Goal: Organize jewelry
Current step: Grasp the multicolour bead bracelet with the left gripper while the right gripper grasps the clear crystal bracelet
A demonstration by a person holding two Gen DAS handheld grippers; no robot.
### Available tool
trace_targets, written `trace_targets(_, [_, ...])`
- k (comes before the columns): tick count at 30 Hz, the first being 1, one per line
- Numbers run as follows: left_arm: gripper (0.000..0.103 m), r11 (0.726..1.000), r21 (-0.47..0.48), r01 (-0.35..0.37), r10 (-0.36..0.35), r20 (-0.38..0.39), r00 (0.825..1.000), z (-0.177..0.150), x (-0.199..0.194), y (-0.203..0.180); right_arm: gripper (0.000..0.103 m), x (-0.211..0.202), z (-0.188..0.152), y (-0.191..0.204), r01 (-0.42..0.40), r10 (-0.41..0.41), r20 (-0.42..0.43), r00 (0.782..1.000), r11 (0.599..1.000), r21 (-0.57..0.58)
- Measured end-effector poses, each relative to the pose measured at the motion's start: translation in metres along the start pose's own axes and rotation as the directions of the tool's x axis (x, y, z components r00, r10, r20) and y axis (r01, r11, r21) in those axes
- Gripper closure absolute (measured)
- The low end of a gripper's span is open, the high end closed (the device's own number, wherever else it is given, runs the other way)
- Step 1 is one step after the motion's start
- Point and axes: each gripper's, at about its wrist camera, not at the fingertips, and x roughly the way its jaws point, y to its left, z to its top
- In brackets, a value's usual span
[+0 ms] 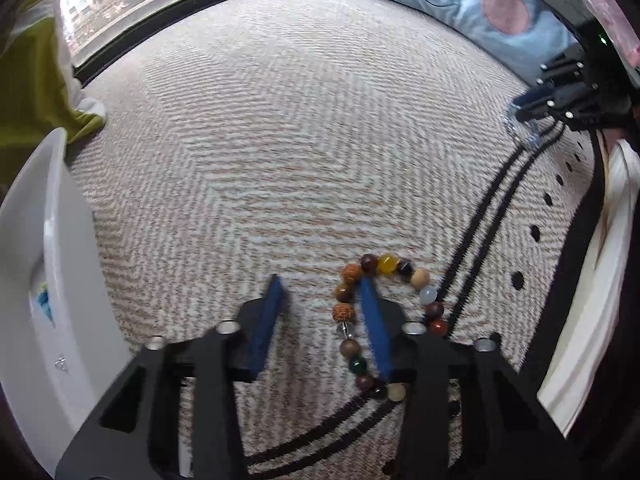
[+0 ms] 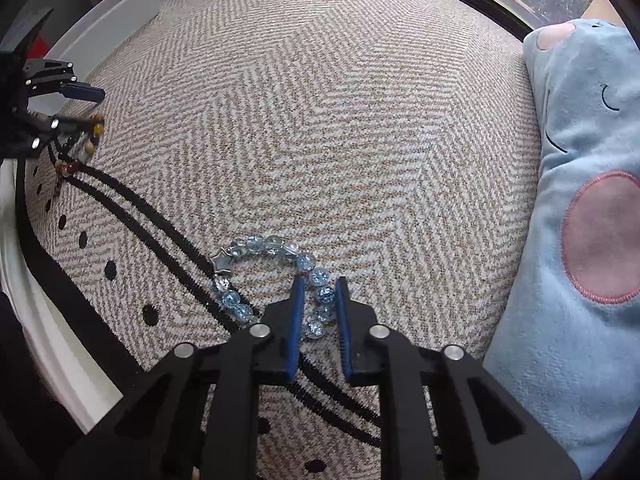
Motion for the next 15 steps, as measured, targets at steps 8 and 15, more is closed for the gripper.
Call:
trace_targets(8, [0.093,0.999,0.028,0.04,-0.04,-0.002,0.999,0.003,0.0,-0.007,0.093,-0.004,0.001,0.01,0.006,-0.006,0.002,1.0,1.0,0.0])
trace_targets(15, [0.093,0.999,0.018,0.045,-0.045,-0.006,0.999,0.001,-0.001,-0.002,0.093,-0.003,-0.002,0.003,-0.002,0.002,0.002,1.0,1.0,0.011])
